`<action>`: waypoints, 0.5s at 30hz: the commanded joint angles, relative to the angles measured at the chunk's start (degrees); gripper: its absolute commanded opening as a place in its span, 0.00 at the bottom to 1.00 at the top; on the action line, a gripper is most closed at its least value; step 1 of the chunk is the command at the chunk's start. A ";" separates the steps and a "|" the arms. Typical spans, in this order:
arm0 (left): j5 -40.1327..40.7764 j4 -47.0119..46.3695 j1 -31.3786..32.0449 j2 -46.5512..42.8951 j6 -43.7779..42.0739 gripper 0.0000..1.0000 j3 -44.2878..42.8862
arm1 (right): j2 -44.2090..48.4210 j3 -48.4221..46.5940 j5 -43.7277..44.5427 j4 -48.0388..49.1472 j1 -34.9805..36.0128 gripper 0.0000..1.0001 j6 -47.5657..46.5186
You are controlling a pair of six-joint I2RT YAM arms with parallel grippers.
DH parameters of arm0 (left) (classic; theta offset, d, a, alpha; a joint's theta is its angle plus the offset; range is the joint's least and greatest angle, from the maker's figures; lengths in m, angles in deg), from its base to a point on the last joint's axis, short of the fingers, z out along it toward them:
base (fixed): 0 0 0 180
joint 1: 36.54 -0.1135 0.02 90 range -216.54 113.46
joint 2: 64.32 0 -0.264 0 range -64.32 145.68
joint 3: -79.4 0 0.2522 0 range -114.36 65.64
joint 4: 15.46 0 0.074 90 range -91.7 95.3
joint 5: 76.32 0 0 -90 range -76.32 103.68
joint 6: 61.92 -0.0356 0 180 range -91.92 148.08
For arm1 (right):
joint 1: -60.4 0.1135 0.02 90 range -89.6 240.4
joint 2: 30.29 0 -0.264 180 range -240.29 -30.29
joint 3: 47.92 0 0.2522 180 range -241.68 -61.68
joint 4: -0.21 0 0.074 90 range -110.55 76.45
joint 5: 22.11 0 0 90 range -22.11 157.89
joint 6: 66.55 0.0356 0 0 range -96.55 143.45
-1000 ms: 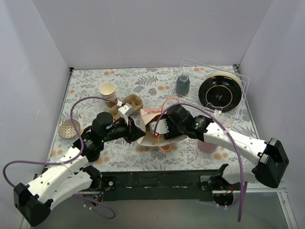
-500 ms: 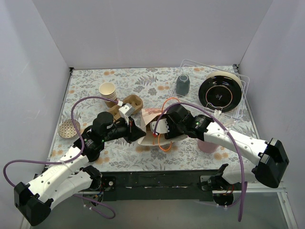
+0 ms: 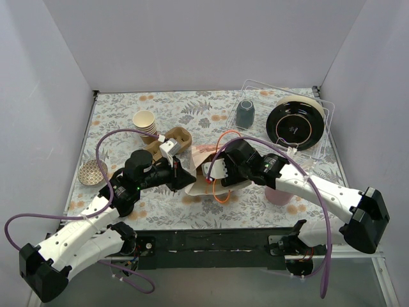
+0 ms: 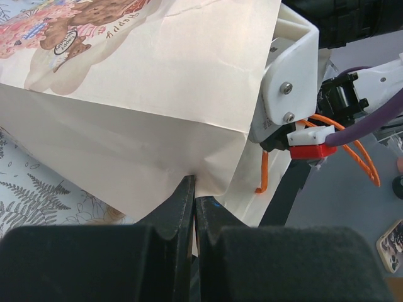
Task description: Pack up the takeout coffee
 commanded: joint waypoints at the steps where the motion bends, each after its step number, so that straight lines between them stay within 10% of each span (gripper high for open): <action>1: -0.89 0.26 0.30 0.02 0.77 0.00 -1.56 | 2.48 -2.93 -1.34 -0.72 0.10 0.31 -2.35; 15: -0.54 0.61 0.22 0.28 0.51 0.00 -1.91 | 2.39 -0.82 2.60 -2.13 0.18 0.30 -3.32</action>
